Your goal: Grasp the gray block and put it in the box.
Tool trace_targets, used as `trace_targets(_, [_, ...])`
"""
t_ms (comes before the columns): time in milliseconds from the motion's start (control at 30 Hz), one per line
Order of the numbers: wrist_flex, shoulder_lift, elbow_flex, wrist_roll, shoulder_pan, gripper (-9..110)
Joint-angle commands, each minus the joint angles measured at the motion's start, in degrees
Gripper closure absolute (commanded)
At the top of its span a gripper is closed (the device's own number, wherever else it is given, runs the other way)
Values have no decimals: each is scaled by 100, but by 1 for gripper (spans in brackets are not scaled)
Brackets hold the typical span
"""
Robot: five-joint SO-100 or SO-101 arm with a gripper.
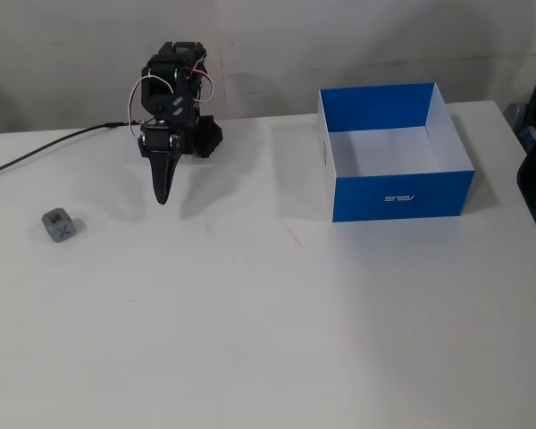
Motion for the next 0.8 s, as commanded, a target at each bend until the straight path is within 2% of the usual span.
trace_targets(0, [-44, 62, 202, -44, 44, 101])
trace_targets(300, [-53, 62, 202, -44, 88, 101])
trace_targets(467, [-53, 62, 202, 211, -237, 101])
trace_targets(767, [-88, 62, 211, -9, 114, 101])
